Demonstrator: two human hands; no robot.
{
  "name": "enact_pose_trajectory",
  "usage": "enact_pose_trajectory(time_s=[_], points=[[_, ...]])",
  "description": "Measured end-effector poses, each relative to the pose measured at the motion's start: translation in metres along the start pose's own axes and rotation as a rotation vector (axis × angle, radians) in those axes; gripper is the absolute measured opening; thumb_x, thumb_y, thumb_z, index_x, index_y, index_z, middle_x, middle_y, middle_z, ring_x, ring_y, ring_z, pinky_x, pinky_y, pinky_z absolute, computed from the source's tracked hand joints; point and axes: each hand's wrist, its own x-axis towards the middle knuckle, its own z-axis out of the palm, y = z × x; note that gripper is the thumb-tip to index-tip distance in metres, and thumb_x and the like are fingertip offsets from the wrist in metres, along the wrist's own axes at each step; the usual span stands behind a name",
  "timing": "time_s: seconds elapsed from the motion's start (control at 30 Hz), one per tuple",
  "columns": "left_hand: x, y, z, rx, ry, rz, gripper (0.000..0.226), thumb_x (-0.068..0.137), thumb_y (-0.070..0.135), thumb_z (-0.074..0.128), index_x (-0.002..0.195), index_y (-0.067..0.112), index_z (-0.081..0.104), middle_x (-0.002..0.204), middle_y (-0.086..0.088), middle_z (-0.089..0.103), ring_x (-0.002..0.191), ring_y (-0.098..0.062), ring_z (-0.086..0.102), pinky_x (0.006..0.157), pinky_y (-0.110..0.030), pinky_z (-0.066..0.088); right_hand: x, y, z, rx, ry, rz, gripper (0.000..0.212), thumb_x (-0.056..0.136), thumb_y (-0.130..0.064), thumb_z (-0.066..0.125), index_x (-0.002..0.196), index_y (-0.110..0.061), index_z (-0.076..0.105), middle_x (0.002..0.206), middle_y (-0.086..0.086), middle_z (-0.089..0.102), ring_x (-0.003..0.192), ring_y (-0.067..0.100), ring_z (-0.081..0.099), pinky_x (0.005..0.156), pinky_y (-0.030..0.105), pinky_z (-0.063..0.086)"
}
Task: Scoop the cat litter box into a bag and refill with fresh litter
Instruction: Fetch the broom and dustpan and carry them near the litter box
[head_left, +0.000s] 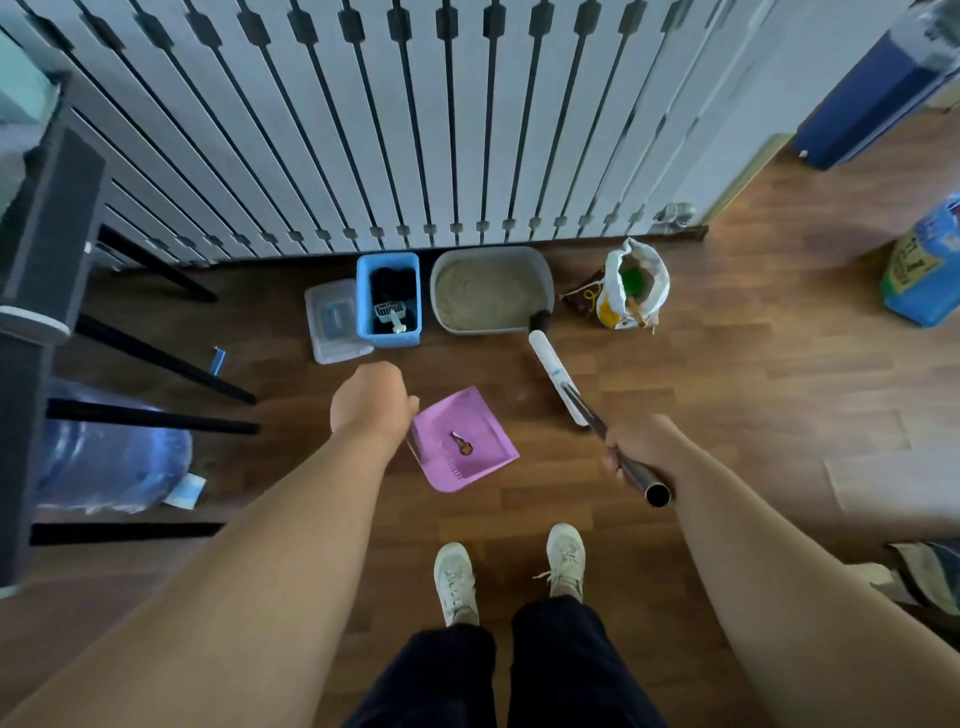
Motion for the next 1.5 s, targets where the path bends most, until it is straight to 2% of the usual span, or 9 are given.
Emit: enact_pose_trajectory(time_s=[0.23,0.4,0.57,0.73,0.93,1.03,1.13,1.3,1.5], points=[[0.003,-0.002,0.008,-0.112,0.01,-0.023,0.023,0.089,0.031,0.065,0.091,0.008,0.062,0.079,-0.005,0.058,0.072,-0.022,0.056,0.057,-0.032,0.04,-0.026,0.011,-0.018,0.27,-0.157,0.005,0.012,0.094,0.002,0.04,0.1,0.001,0.05,0.07,0.012,0.047,0.043,0.013,0.047,0.034,0.019,0.039],[0.003,-0.011,0.022,-0.328,-0.041,-0.034,0.015,0.085,0.025,0.067,0.095,0.014,0.063,0.091,-0.004,0.065,0.079,-0.02,0.059,0.062,-0.029,0.045,-0.033,0.011,-0.016,0.261,-0.072,-0.037,0.02,0.092,0.003,0.041,0.11,0.005,0.051,0.068,0.013,0.049,0.045,0.017,0.048,0.035,0.022,0.039],[-0.004,-0.007,0.025,-0.503,-0.085,-0.025,0.018,0.09,0.028,0.063,0.081,0.013,0.056,0.075,0.0,0.056,0.074,-0.018,0.052,0.054,-0.029,0.038,-0.023,0.006,-0.001,0.114,0.04,-0.031,0.029,0.089,0.001,0.041,0.116,0.004,0.052,0.068,0.015,0.055,0.037,0.018,0.049,0.038,0.024,0.04],[-0.005,-0.002,0.034,-0.436,-0.108,-0.054,0.021,0.095,0.034,0.054,0.093,0.013,0.053,0.086,-0.002,0.057,0.076,-0.02,0.055,0.062,-0.03,0.041,0.007,0.001,0.019,-0.049,0.074,0.008,0.036,0.084,-0.003,0.042,0.118,0.005,0.05,0.068,0.017,0.06,0.045,0.024,0.054,0.047,0.029,0.042],[-0.004,0.012,0.039,-0.386,-0.101,-0.006,0.018,0.096,0.027,0.051,0.092,0.01,0.056,0.085,-0.005,0.06,0.076,-0.024,0.06,0.06,-0.031,0.045,-0.01,0.007,0.041,-0.235,-0.086,0.063,0.019,0.092,-0.001,0.042,0.11,0.003,0.046,0.062,0.011,0.058,0.053,0.02,0.053,0.046,0.026,0.042],[0.0,0.015,0.037,-0.379,-0.112,0.003,0.021,0.097,0.026,0.049,0.094,0.007,0.057,0.088,-0.009,0.063,0.078,-0.026,0.061,0.06,-0.031,0.045,-0.025,0.014,0.043,-0.307,-0.154,0.098,0.021,0.092,-0.003,0.043,0.11,0.004,0.05,0.065,0.014,0.057,0.054,0.022,0.055,0.056,0.029,0.043],[0.002,0.011,0.037,-0.386,-0.12,-0.013,0.022,0.097,0.026,0.05,0.092,0.006,0.056,0.088,-0.01,0.063,0.077,-0.027,0.06,0.06,-0.031,0.043,-0.041,0.007,0.029,-0.368,-0.21,0.083,0.015,0.091,-0.002,0.046,0.104,0.003,0.052,0.064,0.013,0.055,0.038,0.016,0.051,0.04,0.024,0.04],[-0.001,0.0,0.034,-0.423,-0.102,-0.034,0.024,0.096,0.026,0.052,0.101,0.004,0.058,0.096,-0.013,0.064,0.085,-0.028,0.061,0.066,-0.033,0.046,-0.067,-0.009,0.006,-0.38,-0.195,0.088,0.009,0.095,-0.005,0.049,0.096,0.001,0.054,0.076,0.015,0.061,0.05,0.016,0.054,0.045,0.026,0.042],[-0.011,-0.012,0.025,-0.465,-0.037,-0.072,0.022,0.095,0.027,0.053,0.095,0.007,0.059,0.089,-0.008,0.062,0.076,-0.022,0.058,0.061,-0.03,0.042,-0.059,-0.027,0.003,-0.489,-0.065,-0.058,0.015,0.089,-0.004,0.048,0.088,0.003,0.06,0.054,0.011,0.063,0.039,0.019,0.055,0.043,0.02,0.041]])
